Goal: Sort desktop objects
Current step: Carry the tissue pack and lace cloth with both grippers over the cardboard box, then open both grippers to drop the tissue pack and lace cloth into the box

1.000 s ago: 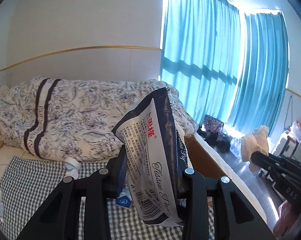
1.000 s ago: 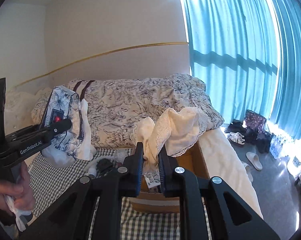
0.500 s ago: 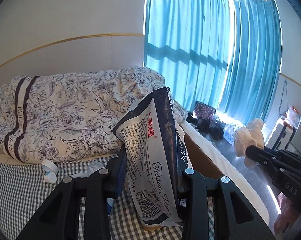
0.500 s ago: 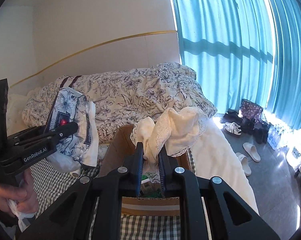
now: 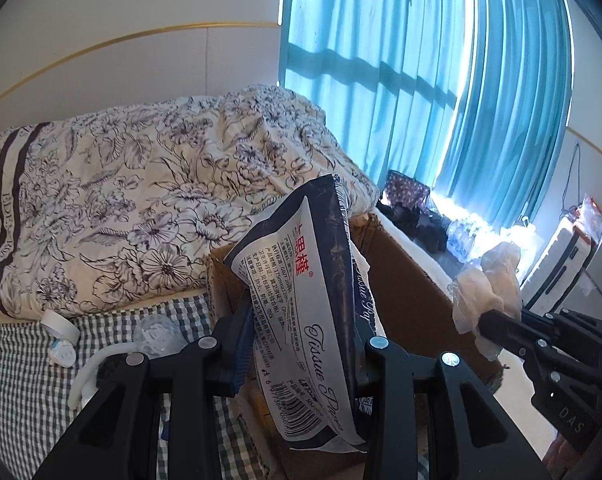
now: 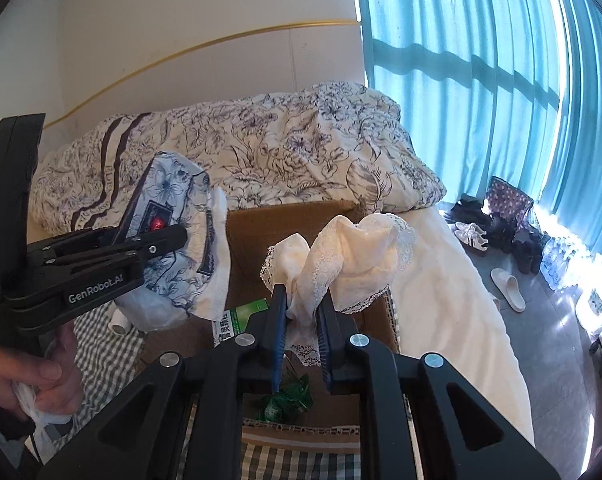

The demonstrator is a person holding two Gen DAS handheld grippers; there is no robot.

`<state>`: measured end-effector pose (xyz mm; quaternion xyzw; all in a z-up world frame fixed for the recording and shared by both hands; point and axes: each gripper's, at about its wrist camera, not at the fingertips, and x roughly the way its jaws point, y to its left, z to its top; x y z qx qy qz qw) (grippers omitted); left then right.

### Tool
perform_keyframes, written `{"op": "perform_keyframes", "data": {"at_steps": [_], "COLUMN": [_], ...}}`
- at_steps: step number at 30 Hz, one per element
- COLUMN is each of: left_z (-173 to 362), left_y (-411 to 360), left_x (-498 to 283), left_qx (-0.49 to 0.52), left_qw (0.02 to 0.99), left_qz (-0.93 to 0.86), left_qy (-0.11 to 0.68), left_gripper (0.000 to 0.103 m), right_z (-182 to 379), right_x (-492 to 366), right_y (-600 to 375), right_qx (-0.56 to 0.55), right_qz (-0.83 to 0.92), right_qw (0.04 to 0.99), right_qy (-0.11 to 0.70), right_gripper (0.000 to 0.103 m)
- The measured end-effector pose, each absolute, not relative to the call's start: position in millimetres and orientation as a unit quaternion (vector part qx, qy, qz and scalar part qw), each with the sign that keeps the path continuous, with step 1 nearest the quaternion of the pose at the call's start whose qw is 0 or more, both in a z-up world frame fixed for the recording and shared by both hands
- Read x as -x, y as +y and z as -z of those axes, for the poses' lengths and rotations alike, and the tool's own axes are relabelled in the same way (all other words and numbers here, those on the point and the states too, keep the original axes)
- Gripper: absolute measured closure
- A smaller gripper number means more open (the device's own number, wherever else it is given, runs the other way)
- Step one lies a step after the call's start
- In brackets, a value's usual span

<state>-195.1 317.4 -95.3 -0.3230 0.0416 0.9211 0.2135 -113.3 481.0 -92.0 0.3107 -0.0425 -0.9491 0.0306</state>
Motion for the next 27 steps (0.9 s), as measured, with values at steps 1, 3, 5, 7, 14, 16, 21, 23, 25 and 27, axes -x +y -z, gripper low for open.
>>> {"op": "perform_keyframes", "data": {"at_steps": [1, 3, 5, 7, 14, 16, 21, 23, 25, 27], "left_z": [100.9, 109.6, 119.0, 126.8, 144.4, 147.2, 149.8, 147.9, 144.5, 140.9], "left_y": [319.4, 322.9, 325.3, 326.7, 330.5, 331.6, 333.3, 333.0, 331.0, 329.5], "left_x": [199.2, 204.9, 209.6, 213.7, 227.0, 230.0, 235.6, 236.8, 235.7, 235.3], "left_qx": [0.327, 0.334, 0.341, 0.348, 0.365, 0.368, 0.377, 0.380, 0.376, 0.370], "left_qw": [0.214, 0.215, 0.215, 0.215, 0.215, 0.216, 0.209, 0.206, 0.205, 0.200], "left_qz": [-0.919, -0.917, -0.914, -0.911, -0.904, -0.903, -0.900, -0.900, -0.903, -0.906], "left_qy": [0.042, 0.044, 0.045, 0.046, 0.050, 0.051, 0.054, 0.051, 0.045, 0.044], "left_gripper": [0.067, 0.067, 0.067, 0.067, 0.067, 0.067, 0.050, 0.033, 0.024, 0.024], "right_z": [96.7, 104.6, 111.2, 116.8, 135.8, 139.1, 145.5, 146.5, 146.0, 146.3], "right_x": [117.7, 125.8, 131.1, 135.7, 149.5, 152.4, 154.8, 154.6, 154.7, 154.0], "right_y": [481.7, 483.7, 485.4, 484.9, 480.7, 480.3, 479.0, 478.0, 477.2, 477.3], "right_qx": [-0.314, -0.322, -0.325, -0.329, -0.349, -0.354, -0.362, -0.363, -0.361, -0.362], "right_qz": [0.948, 0.945, 0.944, 0.943, 0.935, 0.933, 0.930, 0.930, 0.931, 0.930], "right_qw": [0.031, 0.031, 0.034, 0.037, 0.038, 0.036, 0.035, 0.036, 0.034, 0.034], "right_qy": [-0.041, -0.041, -0.044, -0.043, -0.043, -0.045, -0.046, -0.046, -0.048, -0.050], "right_gripper": [0.090, 0.090, 0.090, 0.090, 0.090, 0.089, 0.088, 0.088, 0.088, 0.087]}}
